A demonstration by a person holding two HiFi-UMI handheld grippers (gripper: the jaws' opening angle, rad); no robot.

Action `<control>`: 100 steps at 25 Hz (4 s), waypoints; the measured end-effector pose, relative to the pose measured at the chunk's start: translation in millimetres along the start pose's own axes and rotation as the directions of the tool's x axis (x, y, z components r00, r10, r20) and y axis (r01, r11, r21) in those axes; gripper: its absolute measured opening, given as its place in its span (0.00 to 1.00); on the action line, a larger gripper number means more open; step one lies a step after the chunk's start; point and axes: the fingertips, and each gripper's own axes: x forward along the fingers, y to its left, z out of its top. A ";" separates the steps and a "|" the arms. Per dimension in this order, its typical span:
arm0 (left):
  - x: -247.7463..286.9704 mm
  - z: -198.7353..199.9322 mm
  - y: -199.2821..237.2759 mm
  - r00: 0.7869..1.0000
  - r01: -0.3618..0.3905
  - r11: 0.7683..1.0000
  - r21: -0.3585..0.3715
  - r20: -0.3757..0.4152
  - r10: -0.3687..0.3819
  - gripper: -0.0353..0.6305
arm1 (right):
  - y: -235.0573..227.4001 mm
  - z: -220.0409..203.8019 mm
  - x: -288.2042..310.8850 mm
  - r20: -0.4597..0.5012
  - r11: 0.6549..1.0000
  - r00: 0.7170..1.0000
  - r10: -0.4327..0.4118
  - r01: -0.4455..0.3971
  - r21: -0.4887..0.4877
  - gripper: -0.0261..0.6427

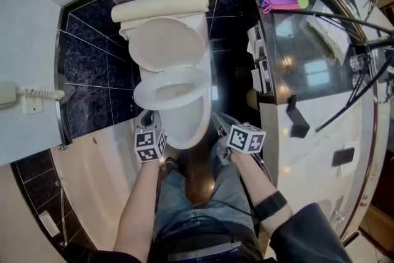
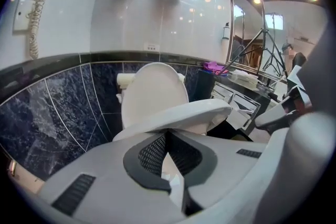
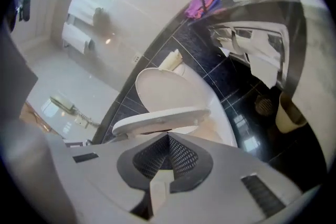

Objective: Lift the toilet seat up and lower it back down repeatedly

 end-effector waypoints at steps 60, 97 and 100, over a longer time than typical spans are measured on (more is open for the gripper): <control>-165.2 136.8 11.4 0.981 0.044 0.990 0.133 0.179 -0.068 0.05 | 116.0 59.5 -110.0 0.169 0.757 0.977 -0.127 0.205 -0.621 0.06; -254.6 89.1 2.7 0.966 0.092 0.979 0.181 0.222 -0.132 0.05 | 151.9 27.1 -156.2 0.252 0.590 0.950 -0.182 0.311 -0.745 0.07; -242.3 98.0 0.1 0.969 0.082 0.970 0.228 0.210 -0.131 0.05 | 157.9 54.1 -141.9 0.271 0.537 0.944 -0.186 0.329 -0.777 0.10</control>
